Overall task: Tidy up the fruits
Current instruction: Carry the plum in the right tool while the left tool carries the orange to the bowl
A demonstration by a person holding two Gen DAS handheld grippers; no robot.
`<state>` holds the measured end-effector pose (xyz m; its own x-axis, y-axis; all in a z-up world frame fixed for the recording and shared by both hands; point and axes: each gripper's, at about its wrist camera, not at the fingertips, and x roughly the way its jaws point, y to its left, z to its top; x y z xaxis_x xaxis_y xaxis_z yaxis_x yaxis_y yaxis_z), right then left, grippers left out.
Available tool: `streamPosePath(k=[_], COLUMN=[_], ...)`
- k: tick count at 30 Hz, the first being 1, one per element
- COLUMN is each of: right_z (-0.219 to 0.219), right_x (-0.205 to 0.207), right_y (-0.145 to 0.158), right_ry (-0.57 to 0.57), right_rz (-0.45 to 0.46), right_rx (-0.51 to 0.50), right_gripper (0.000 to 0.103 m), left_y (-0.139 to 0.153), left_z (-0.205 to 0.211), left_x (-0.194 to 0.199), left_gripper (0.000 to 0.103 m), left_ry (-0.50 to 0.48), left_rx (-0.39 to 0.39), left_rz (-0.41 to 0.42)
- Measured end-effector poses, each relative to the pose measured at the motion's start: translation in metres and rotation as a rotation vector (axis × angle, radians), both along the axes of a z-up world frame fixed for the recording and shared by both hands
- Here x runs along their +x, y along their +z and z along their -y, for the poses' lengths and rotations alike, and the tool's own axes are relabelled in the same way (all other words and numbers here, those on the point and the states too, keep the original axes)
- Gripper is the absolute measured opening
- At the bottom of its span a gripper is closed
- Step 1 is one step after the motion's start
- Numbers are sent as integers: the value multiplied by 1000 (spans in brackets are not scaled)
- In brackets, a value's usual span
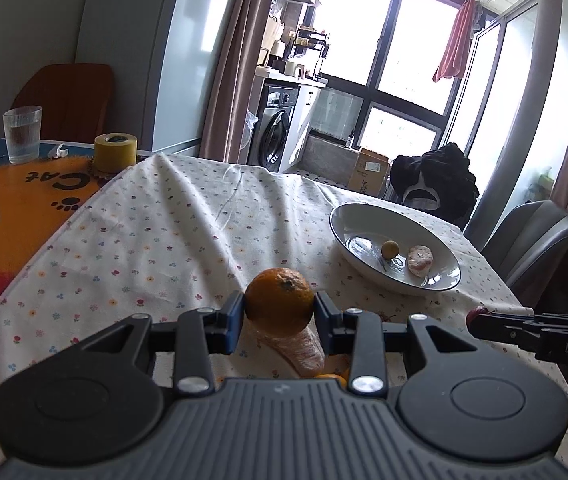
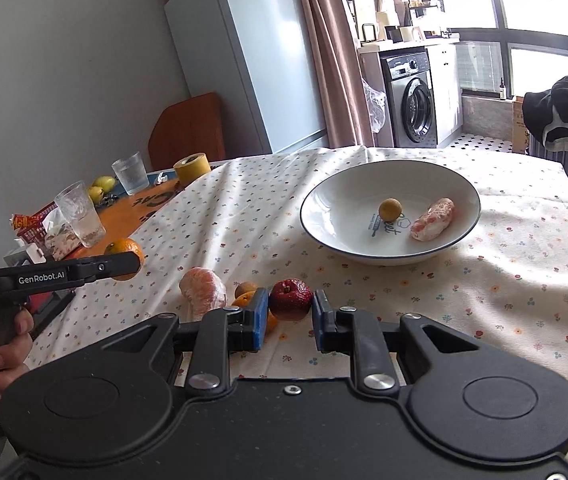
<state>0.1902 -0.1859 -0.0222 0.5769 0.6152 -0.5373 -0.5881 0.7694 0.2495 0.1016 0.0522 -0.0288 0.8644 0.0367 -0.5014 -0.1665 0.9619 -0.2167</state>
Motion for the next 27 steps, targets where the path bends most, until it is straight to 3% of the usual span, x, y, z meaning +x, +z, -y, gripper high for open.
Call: streamPosePath(k=[9, 27], right_z=[9, 12], right_x=[11, 55], right_y=[1, -5], right_ry=[-19, -47], right_rz=[10, 11], right_rx=[26, 29], right_gripper=[21, 21], left_y=[16, 13], left_z=[1, 22], left_x=[15, 71], left_gripper=[36, 36], left_ry=[-22, -87], left_rx=[46, 67], left_rz=[17, -7])
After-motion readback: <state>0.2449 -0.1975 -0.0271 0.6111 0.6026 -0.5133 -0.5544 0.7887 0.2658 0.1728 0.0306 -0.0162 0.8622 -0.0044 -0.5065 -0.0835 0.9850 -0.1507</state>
